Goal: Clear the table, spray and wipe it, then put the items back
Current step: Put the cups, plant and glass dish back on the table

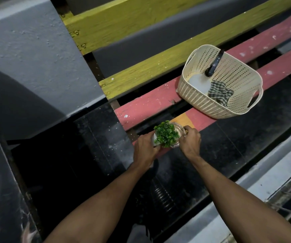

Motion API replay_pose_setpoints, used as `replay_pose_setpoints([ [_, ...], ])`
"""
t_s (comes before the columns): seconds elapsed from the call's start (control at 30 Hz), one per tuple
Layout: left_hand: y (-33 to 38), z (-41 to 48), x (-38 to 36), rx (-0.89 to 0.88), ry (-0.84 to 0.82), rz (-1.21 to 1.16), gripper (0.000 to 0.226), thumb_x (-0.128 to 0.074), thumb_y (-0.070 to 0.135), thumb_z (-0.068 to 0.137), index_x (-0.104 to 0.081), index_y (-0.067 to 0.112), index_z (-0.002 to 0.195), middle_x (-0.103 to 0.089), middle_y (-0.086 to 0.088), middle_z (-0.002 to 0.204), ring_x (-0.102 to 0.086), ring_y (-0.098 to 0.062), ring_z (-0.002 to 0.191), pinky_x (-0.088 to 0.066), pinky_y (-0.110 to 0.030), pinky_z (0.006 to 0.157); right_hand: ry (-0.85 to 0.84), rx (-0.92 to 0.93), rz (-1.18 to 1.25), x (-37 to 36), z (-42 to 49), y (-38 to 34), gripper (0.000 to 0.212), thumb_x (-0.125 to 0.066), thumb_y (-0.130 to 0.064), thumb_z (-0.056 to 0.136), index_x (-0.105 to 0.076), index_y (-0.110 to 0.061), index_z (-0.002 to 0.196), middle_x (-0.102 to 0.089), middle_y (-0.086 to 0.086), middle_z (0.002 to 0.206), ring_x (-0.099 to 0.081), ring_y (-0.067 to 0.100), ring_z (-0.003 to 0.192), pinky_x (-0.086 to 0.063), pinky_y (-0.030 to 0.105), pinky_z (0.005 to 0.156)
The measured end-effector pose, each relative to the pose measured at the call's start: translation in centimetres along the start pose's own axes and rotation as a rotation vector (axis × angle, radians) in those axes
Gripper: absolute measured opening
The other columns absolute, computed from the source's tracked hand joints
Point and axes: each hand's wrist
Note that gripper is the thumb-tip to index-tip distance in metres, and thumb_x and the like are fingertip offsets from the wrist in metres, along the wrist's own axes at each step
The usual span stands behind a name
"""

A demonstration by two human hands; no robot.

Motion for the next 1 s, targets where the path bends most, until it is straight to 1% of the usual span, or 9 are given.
replay_pose_setpoints([
  [0.1, 0.0, -0.2, 0.7, 0.009, -0.024, -0.049, 0.047, -0.081, 0.045, 0.076, -0.074, 0.028, 0.119, -0.08, 0.006, 0.098, -0.072, -0.008, 0.084, -0.06, -0.03, 0.075, 0.002, 0.001, 0.017, 0.5, -0.4, -0.2, 0.029, -0.055, 0.002, 0.081, -0.071, -0.007, 0.104, -0.068, 0.017, 0.099, -0.062, 0.032, 0.086, -0.043, 0.03, 0.068],
  [0.2, 0.0, -1.7, 3.0, 0.058, -0.017, -0.173, 0.056, -0.08, 0.051, 0.07, -0.075, 0.025, 0.119, -0.079, 0.013, 0.099, -0.069, 0.005, 0.081, -0.058, -0.024, 0.073, -0.006, 0.006, 0.048, 2.0, -2.0, -1.9, 0.034, -0.054, 0.004, 0.08, -0.07, -0.005, 0.108, -0.066, 0.021, 0.104, -0.061, 0.037, 0.093, -0.044, 0.034, 0.073],
  [0.3, 0.3, -3.4, 7.2, 0.108, 0.022, -0.22, 0.058, -0.087, 0.039, 0.067, -0.074, 0.02, 0.121, -0.079, 0.007, 0.095, -0.071, -0.002, 0.079, -0.06, -0.029, 0.074, -0.023, 0.013, 0.097, 4.6, -4.2, -4.9, 0.039, -0.053, 0.004, 0.08, -0.068, -0.005, 0.114, -0.064, 0.022, 0.111, -0.058, 0.038, 0.104, -0.045, 0.038, 0.084],
  [0.43, 2.5, -6.2, 15.5, 0.149, 0.128, -0.349, 0.049, -0.097, 0.014, 0.063, -0.07, 0.012, 0.105, -0.071, 0.014, 0.084, -0.062, 0.016, 0.073, -0.047, -0.007, 0.07, -0.071, 0.015, 0.185, 8.3, -8.6, -10.3, 0.039, -0.054, 0.003, 0.077, -0.066, -0.007, 0.114, -0.064, 0.019, 0.11, -0.055, 0.037, 0.107, -0.041, 0.037, 0.087],
  [0.53, 3.4, -8.8, 22.7, 0.161, 0.206, -0.509, 0.058, -0.099, 0.017, 0.058, -0.067, 0.013, 0.107, -0.077, 0.005, 0.091, -0.068, 0.003, 0.081, -0.055, -0.021, 0.079, -0.068, 0.089, 0.213, 10.4, -12.7, -15.2, 0.035, -0.055, -0.002, 0.074, -0.069, -0.01, 0.105, -0.069, 0.017, 0.099, -0.061, 0.038, 0.098, -0.044, 0.037, 0.082],
  [0.63, 3.0, -12.4, 30.2, 0.172, 0.317, -0.585, 0.064, -0.094, -0.005, 0.062, -0.065, 0.01, 0.117, -0.076, -0.001, 0.098, -0.071, 0.004, 0.084, -0.056, -0.015, 0.083, -0.054, 0.179, 0.273, 11.6, -17.5, -20.7, 0.026, -0.06, -0.004, 0.076, -0.072, -0.011, 0.099, -0.072, 0.016, 0.094, -0.064, 0.037, 0.093, -0.045, 0.035, 0.078],
  [0.7, 1.4, -15.3, 35.1, 0.176, 0.388, -0.614, 0.063, -0.092, -0.009, 0.062, -0.069, 0.013, 0.116, -0.077, -0.003, 0.099, -0.072, 0.001, 0.084, -0.058, -0.019, 0.084, -0.067, 0.227, 0.307, 12.0, -21.1, -24.6, 0.025, -0.062, -0.002, 0.079, -0.073, -0.009, 0.101, -0.073, 0.018, 0.097, -0.065, 0.037, 0.093, -0.047, 0.038, 0.079],
  [0.8, -2.7, -20.1, 42.8, 0.145, 0.481, -0.61, 0.054, -0.097, 0.006, 0.059, -0.074, 0.021, 0.107, -0.08, -0.001, 0.101, -0.072, -0.013, 0.092, -0.058, -0.036, 0.09, -0.117, 0.321, 0.308, 11.0, -26.9, -30.0, 0.021, -0.063, -0.004, 0.08, -0.073, -0.011, 0.098, -0.073, 0.017, 0.093, -0.066, 0.037, 0.091, -0.049, 0.039, 0.077],
  [1.0, -12.7, -28.5, 56.6, 0.117, 0.622, -0.572, 0.058, -0.092, 0.032, 0.056, -0.073, 0.02, 0.11, -0.079, 0.002, 0.099, -0.071, -0.012, 0.093, -0.058, -0.035, 0.092, -0.229, 0.44, 0.249, 5.2, -39.7, -39.2, 0.01, -0.066, -0.014, 0.078, -0.071, -0.013, 0.087, -0.075, 0.01, 0.085, -0.068, 0.031, 0.085, -0.049, 0.032, 0.073],
])
Point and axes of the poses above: each hand's wrist, its own z-axis towards the middle knuckle, its own x-axis out of the back of the hand, y = z × x
